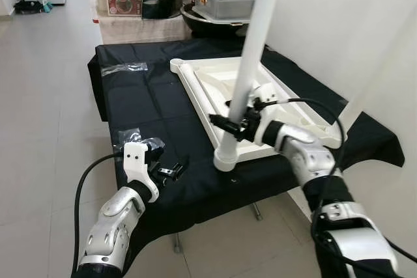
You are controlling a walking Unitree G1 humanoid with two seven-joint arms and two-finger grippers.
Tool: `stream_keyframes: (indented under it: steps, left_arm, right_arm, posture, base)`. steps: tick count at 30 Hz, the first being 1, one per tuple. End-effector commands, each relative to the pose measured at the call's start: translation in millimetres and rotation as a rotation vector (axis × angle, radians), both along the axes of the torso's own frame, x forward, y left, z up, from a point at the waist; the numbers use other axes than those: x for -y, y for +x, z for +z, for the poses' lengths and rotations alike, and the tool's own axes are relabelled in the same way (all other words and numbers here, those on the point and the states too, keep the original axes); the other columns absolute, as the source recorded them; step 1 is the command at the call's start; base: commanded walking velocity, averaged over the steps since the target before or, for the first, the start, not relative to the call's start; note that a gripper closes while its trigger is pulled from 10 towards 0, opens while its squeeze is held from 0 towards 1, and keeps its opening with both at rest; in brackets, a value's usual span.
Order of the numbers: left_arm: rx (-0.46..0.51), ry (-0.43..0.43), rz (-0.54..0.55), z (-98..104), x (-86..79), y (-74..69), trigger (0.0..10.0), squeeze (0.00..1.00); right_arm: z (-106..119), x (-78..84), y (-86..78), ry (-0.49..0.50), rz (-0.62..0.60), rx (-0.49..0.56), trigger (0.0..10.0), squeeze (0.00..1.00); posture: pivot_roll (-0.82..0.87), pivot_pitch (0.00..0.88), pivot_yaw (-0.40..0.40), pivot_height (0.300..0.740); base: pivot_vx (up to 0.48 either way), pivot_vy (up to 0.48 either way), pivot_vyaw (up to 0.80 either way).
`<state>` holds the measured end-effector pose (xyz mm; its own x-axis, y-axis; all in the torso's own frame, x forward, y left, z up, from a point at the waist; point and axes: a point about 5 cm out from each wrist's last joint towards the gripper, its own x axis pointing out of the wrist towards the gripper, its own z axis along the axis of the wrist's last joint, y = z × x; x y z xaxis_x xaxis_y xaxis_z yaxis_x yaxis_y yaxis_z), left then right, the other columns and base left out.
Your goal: Building children table
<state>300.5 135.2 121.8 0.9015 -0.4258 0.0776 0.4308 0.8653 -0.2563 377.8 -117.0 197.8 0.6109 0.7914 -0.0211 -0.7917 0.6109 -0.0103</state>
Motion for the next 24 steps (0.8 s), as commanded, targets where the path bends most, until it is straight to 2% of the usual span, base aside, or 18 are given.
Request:
stream_keyframes:
  steps: [1, 2, 3, 4, 5, 8, 10, 11, 12, 13, 14, 15, 16, 18, 19, 20, 21, 24]
  left_arm:
    - [-0.006, -0.007, -0.004, -2.6, 1.8, 0.1, 10.0, 0.00]
    - [-0.006, -0.007, -0.004, -2.6, 1.8, 0.1, 10.0, 0.00]
    - [-0.006, -0.008, -0.003, -2.7, 2.2, 0.2, 10.0, 0.00]
    - [-0.006, -0.008, -0.003, -2.7, 2.2, 0.2, 10.0, 0.00]
    - [-0.006, -0.009, -0.002, -2.8, 2.6, 0.0, 10.0, 0.00]
    - [-0.006, -0.011, -0.003, -2.9, 2.8, -0.2, 10.0, 0.00]
    - [-0.006, -0.014, -0.005, -3.0, 3.0, -0.6, 10.0, 0.00]
    - [-0.006, -0.014, -0.005, -3.0, 3.0, -0.6, 10.0, 0.00]
    - [-0.006, -0.016, -0.006, -2.9, 3.0, -1.0, 10.0, 0.00]
    - [-0.006, -0.016, -0.006, -2.9, 3.0, -1.0, 10.0, 0.00]
    - [-0.005, -0.016, -0.007, -2.9, 2.4, -1.7, 10.0, 0.00]
    - [-0.005, -0.016, -0.007, -2.9, 2.4, -1.7, 10.0, 0.00]
    - [-0.005, -0.017, -0.006, -2.7, 1.8, -2.3, 10.0, 0.00]
    - [-0.005, -0.017, -0.006, -2.7, 1.8, -2.3, 10.0, 0.00]
    - [-0.004, -0.016, -0.005, -2.5, 0.9, -2.8, 10.0, 0.00]
    - [-0.004, -0.013, -0.005, -2.5, 0.2, -3.2, 10.0, 0.00]
    - [-0.004, -0.010, -0.004, -2.4, -0.6, -3.4, 10.0, 0.00]
    - [-0.004, -0.007, -0.005, -2.2, -1.3, -3.5, 10.0, 0.00]
  right_arm:
    - [-5.5, -11.3, -0.1, -0.012, 0.039, -0.003, 4.4, 0.00]
    - [-5.5, -11.3, -0.1, -0.012, 0.039, -0.003, 4.4, 0.00]
    - [-7.5, -14.4, 3.1, -0.018, 0.001, -0.002, 1.3, 0.00]
    - [-7.5, -14.4, 3.1, -0.018, 0.001, -0.002, 1.3, 0.00]
    - [-9.1, -14.2, 6.3, -0.008, -0.053, -0.010, 0.0, 0.00]
    - [-11.1, -11.1, 8.8, 0.002, -0.106, -0.019, 0.0, 0.00]
    - [-20.2, 0.0, 13.8, -0.030, -0.274, -0.058, 0.0, 0.00]
    - [-20.2, 0.0, 13.8, -0.030, -0.274, -0.058, 0.0, 0.00]
    - [-28.0, 14.3, 17.8, -0.052, -0.474, -0.100, 0.0, 0.00]
    - [-28.0, 14.3, 17.8, -0.052, -0.474, -0.100, 0.0, 0.00]
    - [-38.5, 38.3, 18.7, -0.064, -0.782, -0.164, 0.0, 0.00]
    - [-38.5, 38.3, 18.7, -0.064, -0.782, -0.164, 0.0, 0.00]
    - [-49.2, 59.3, 11.6, -0.081, -1.030, -0.203, 0.0, 0.00]
    - [-49.2, 59.3, 11.6, -0.081, -1.030, -0.203, 0.0, 0.00]
    - [-54.4, 67.1, 1.1, -0.095, -1.179, -0.210, 0.0, 0.00]
    - [-53.0, 61.3, -7.3, -0.088, -1.198, -0.187, 0.9, 0.00]
    - [-46.8, 48.9, -13.3, -0.063, -1.150, -0.159, 9.9, 0.00]
    - [-35.8, 30.7, -17.9, -0.036, -1.066, -0.111, 10.0, 0.00]
  posture:
    - [0.02, 0.000, -0.146, 0.740]
    - [0.02, 0.000, -0.146, 0.740]
    - [0.02, 0.000, -0.147, 0.740]
    - [0.02, 0.000, -0.147, 0.740]
    - [0.01, 0.000, -0.147, 0.740]
    - [0.01, 0.000, -0.146, 0.740]
    - [0.01, 0.000, -0.146, 0.740]
    - [0.01, 0.000, -0.146, 0.740]
    - [0.01, 0.000, -0.145, 0.740]
    - [0.01, 0.000, -0.145, 0.740]
    - [0.00, 0.000, -0.140, 0.740]
    - [0.00, 0.000, -0.140, 0.740]
    - [0.00, 0.000, -0.135, 0.740]
    - [0.00, 0.000, -0.135, 0.740]
    - [0.00, 0.000, -0.128, 0.740]
    - [0.00, 0.000, -0.123, 0.740]
    - [-0.01, 0.000, -0.115, 0.740]
    - [-0.01, 0.000, -0.114, 0.740]
  base:
    - [0.000, 0.000, 0.00]
    - [0.000, 0.000, 0.00]
    - [0.000, 0.000, 0.00]
    - [0.000, 0.000, 0.00]
    - [0.000, 0.000, 0.00]
    - [0.000, 0.000, 0.00]
    - [0.000, 0.000, 0.00]
    - [0.000, 0.000, 0.00]
    - [0.000, 0.000, 0.00]
    - [0.000, 0.000, 0.00]
    - [0.000, 0.000, 0.00]
    - [0.000, 0.000, 0.00]
    - [0.000, 0.000, 0.00]
    - [0.000, 0.000, 0.00]
    - [0.000, 0.000, 0.00]
    - [0.000, 0.000, 0.00]
    - [0.000, 0.000, 0.00]
    - [0.000, 0.000, 0.00]
